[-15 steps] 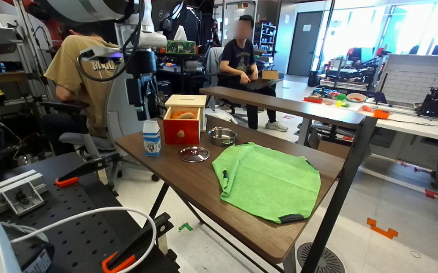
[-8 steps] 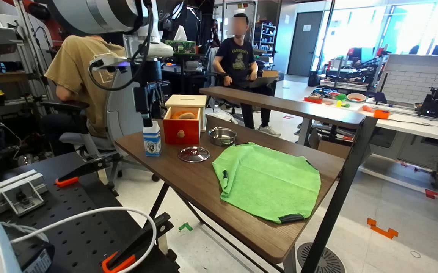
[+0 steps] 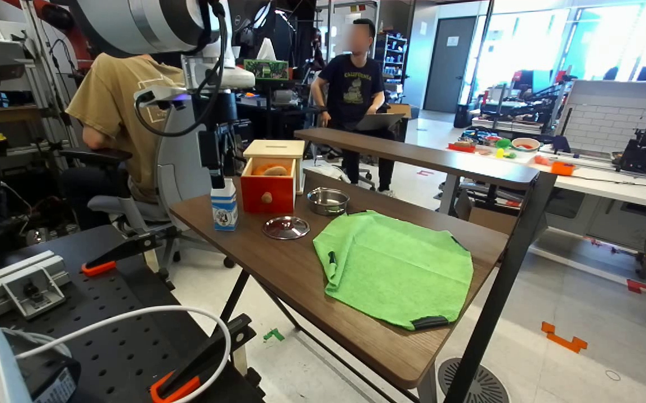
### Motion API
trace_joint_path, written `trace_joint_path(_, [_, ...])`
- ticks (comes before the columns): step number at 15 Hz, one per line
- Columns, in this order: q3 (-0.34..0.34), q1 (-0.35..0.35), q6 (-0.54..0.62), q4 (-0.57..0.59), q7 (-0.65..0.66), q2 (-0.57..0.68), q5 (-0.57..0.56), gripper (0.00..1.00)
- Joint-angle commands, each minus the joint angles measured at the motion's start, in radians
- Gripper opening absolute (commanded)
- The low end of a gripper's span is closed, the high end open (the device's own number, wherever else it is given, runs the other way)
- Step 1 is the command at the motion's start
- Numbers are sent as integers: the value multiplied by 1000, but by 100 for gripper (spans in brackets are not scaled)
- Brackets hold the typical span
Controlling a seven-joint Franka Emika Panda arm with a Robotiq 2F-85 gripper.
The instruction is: Put the milk box on the green towel
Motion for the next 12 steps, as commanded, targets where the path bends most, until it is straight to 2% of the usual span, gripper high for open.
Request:
trace_joint_path(1, [-14,25,24,10,-14,27,21,100])
trace_joint_path(6, [-16,33,23,8,-20,49,24,100])
trace_joint_path(7, [-15,31,24,7,-27,52,25,75])
trace_joint_path(9, [-16,30,24,6,-37,57,26,66])
trace_joint_path(12, [-17,29,25,3,-49,56,25,41])
